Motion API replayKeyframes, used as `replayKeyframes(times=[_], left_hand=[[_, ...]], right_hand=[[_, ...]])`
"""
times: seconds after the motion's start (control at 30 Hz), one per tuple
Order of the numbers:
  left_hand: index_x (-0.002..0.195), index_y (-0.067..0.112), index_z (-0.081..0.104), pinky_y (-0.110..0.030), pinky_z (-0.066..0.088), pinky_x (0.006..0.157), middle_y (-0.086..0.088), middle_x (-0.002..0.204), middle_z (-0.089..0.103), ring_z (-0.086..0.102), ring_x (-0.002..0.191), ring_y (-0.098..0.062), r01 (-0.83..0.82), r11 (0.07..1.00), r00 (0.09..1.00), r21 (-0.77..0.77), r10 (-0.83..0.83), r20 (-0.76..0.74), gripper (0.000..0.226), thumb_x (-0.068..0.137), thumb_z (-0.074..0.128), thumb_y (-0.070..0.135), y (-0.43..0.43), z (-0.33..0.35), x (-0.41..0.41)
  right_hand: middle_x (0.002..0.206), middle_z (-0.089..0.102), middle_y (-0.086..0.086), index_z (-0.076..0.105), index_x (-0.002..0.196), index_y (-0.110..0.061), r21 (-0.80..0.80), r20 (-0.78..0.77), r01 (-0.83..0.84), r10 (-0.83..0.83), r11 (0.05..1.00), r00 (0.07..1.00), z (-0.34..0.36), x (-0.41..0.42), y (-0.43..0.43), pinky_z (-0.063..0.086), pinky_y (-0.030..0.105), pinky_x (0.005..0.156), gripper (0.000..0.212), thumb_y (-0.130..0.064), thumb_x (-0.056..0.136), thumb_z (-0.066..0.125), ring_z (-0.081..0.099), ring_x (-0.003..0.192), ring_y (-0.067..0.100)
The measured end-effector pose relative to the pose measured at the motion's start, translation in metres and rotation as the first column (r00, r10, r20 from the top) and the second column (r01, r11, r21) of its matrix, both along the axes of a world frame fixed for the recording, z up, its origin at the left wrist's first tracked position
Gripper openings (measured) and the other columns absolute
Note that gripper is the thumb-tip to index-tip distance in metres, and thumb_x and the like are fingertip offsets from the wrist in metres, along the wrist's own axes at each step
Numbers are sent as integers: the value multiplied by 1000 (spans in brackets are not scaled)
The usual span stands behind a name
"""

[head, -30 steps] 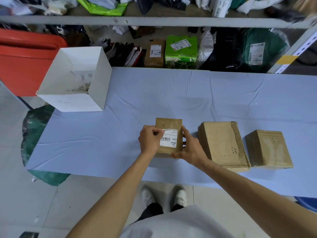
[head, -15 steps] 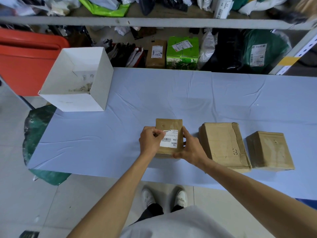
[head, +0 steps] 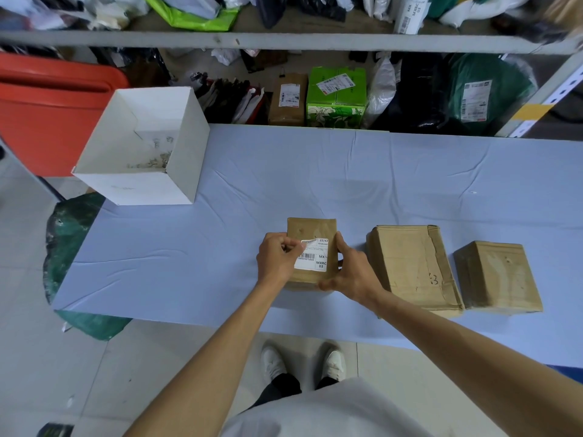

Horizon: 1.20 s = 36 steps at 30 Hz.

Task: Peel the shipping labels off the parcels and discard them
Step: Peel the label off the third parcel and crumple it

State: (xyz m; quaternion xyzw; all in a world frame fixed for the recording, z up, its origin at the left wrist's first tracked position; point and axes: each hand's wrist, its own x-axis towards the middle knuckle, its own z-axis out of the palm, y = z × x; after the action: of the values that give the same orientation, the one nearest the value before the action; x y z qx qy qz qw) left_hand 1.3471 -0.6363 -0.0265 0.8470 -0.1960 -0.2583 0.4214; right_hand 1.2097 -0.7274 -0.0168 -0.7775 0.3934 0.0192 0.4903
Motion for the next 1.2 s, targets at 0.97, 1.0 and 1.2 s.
replayKeyframes(times=[0.97, 1.0, 1.2], left_hand=[[76, 6, 72, -11, 41, 63, 21, 87, 53, 57, 81, -13, 38, 994, 998, -100, -43, -40, 11, 80, 75, 16, 3, 3, -3], [75, 7, 72, -15, 43, 65, 22, 86, 53, 58, 82, -14, 42, 993, 998, -110, -46, -42, 11, 80, 75, 15, 3, 3, -3], [73, 5, 71, -33, 50, 74, 19, 88, 61, 64, 84, -21, 46, 990, 997, -130, -55, -62, 13, 80, 76, 15, 3, 4, -4]], right_hand=[[114, 64, 7, 15, 151, -14, -45, -6, -30, 30, 999, 1000, -1, 0, -1, 60, 38, 72, 117, -13, 59, 87, 65, 90, 20], [115, 63, 7, 14, 151, -13, -47, -9, -31, 31, 998, 999, -1, 0, -2, 60, 37, 72, 118, -13, 59, 87, 65, 91, 20], [115, 62, 6, 10, 153, -13, -39, -19, -24, 23, 999, 1000, -3, -1, -2, 60, 35, 75, 122, -14, 59, 88, 64, 93, 20]])
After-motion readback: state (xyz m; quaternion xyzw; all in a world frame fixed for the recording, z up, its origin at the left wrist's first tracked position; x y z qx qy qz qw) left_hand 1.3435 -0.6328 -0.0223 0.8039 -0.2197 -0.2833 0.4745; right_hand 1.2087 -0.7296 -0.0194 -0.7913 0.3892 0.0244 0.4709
